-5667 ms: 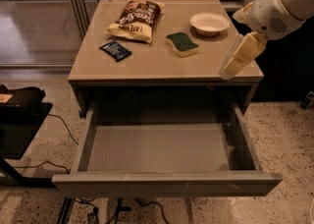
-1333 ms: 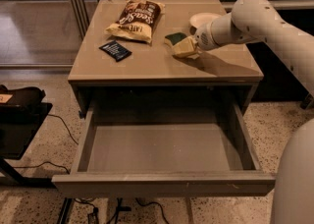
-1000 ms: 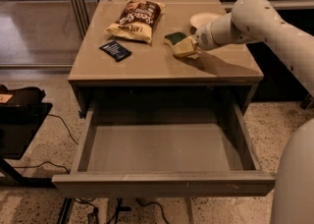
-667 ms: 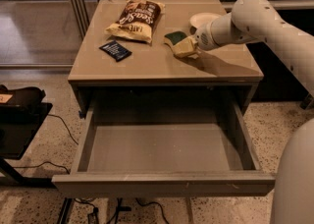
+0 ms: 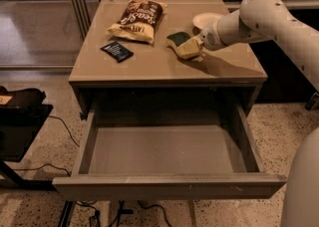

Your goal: Place sponge into top drawer

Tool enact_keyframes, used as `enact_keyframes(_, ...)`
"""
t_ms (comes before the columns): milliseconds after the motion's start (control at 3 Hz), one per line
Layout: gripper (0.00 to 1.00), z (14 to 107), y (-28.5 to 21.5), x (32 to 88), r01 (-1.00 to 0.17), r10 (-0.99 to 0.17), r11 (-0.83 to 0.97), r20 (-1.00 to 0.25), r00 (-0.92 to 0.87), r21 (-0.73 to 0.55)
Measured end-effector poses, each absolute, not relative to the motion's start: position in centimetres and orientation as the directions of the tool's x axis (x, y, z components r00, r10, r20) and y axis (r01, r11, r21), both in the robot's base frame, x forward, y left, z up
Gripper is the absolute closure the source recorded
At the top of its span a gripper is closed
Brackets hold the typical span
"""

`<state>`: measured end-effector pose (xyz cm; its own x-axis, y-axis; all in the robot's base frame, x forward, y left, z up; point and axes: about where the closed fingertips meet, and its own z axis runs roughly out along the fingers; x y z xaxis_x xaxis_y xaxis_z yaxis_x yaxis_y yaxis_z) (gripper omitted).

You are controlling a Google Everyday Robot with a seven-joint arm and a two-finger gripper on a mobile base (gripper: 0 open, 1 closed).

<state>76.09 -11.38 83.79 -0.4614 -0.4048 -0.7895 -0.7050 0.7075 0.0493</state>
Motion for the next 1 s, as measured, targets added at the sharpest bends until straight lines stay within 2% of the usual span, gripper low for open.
enact_keyframes(1000, 1.0, 91.6, -14.5, 68.3, -0.805, -0.51, 0.587, -0.813, -0.281, -0.09)
